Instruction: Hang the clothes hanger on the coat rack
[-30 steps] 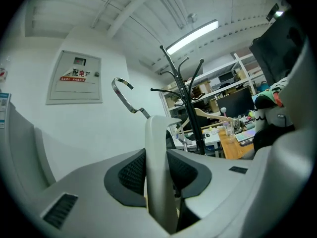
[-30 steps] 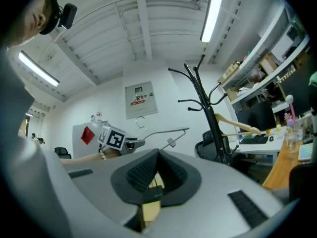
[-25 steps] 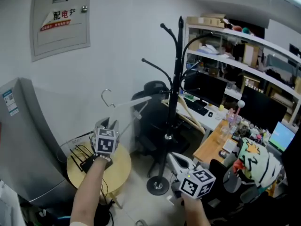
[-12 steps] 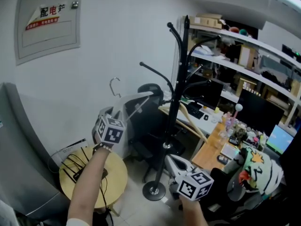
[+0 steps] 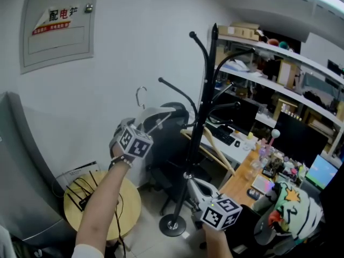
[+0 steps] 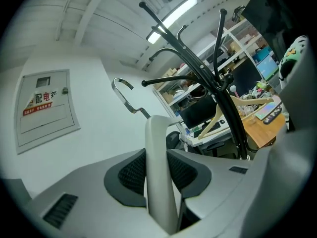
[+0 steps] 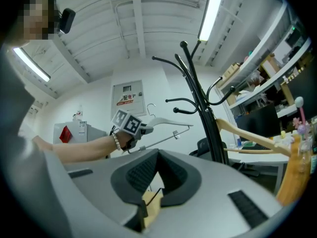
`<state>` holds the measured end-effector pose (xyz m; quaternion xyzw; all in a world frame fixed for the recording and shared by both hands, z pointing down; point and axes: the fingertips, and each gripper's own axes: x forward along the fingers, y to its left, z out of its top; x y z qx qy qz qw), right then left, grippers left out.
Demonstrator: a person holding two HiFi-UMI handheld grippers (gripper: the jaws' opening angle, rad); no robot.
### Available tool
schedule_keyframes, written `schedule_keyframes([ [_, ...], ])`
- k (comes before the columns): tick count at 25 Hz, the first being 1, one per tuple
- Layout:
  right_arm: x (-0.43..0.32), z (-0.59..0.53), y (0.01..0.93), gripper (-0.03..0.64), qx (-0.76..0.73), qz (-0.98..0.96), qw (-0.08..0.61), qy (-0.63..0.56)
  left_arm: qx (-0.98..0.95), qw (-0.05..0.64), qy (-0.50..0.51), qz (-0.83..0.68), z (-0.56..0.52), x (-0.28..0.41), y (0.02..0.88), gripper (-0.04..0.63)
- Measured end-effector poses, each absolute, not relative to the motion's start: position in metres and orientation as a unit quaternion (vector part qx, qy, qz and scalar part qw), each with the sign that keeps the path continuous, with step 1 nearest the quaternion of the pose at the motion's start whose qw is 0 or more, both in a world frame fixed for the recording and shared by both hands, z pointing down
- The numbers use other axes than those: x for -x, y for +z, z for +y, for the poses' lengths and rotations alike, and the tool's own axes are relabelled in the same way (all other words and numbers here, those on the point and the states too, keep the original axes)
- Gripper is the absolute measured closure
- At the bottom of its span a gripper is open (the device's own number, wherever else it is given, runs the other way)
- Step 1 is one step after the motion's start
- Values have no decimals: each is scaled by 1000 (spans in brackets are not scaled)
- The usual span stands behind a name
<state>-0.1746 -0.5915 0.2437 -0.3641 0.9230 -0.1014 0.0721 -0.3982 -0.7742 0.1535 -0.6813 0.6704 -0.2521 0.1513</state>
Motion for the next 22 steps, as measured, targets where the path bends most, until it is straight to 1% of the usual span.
schedule_keyframes([
  [13,152,-639,240,609,319,935,100,-117,614,212,-345,677,-814,372,112,472],
  [22,134,-657,245,609,311,933,120,-136,607,207,-378,667,-837,351,112,472],
])
